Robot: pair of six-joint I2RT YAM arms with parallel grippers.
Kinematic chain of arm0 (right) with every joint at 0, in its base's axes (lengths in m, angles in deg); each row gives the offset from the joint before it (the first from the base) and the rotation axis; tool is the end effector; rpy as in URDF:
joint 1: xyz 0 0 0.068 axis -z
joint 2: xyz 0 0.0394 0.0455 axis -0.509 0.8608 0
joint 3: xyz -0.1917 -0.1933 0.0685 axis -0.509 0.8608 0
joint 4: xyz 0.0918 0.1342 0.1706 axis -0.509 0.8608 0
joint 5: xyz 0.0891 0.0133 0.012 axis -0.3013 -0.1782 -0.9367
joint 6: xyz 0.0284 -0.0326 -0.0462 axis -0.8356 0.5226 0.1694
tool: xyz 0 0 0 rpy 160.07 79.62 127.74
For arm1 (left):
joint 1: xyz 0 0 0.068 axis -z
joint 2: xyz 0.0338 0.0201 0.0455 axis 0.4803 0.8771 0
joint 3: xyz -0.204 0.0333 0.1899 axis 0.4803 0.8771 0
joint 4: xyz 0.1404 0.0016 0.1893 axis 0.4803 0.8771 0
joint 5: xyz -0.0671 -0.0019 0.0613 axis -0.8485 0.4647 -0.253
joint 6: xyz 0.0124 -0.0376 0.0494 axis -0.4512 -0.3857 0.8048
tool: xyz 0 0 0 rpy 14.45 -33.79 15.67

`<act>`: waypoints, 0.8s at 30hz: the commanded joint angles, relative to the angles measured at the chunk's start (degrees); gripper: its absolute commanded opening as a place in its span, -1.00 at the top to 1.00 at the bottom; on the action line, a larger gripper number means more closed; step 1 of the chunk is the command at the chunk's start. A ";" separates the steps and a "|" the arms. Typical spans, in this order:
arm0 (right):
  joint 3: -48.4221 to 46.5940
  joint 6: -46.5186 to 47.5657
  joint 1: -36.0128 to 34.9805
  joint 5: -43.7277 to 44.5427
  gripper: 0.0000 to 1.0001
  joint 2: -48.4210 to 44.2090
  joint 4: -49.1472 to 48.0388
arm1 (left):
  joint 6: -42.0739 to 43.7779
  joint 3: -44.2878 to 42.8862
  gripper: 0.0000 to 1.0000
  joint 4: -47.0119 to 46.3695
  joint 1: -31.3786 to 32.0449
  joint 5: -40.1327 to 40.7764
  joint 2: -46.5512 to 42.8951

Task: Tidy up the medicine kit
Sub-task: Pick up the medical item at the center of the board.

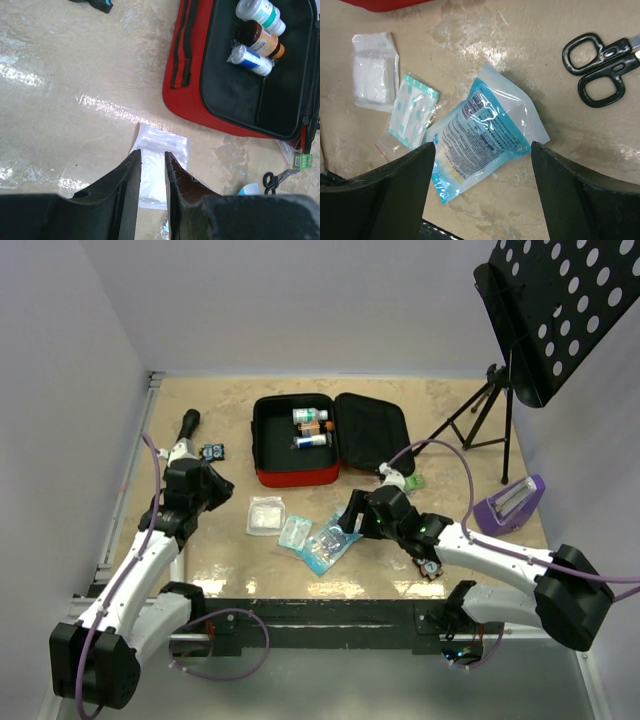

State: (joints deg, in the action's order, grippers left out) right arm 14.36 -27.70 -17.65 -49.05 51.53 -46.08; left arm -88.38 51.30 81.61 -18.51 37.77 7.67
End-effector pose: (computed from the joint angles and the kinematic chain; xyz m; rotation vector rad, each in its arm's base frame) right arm 0.1529 0.1562 0.2189 0.1373 2.3401 0.6538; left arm 0.1745 -0.0279 0.2486 -0.6888 2.1240 -0.4491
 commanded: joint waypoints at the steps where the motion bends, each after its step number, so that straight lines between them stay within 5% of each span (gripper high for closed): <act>1: 3.73 -5.63 0.00 -3.48 -0.64 1.74 -7.45 | -1.30 1.58 0.40 -0.44 0.00 -1.24 -2.61; 15: 9.19 -11.08 0.09 -8.32 -0.38 12.46 -22.48 | -2.00 3.17 0.41 -0.79 0.00 -1.86 -3.23; 24: 9.37 -10.73 0.08 -7.09 0.38 12.91 -23.55 | -1.47 3.17 0.40 -0.44 0.00 -0.98 -3.14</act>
State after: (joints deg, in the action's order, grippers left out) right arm 23.08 -37.91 -17.61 -56.55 65.24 -68.79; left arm -89.78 54.36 81.96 -18.51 36.91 5.00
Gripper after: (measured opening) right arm 0.372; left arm 0.299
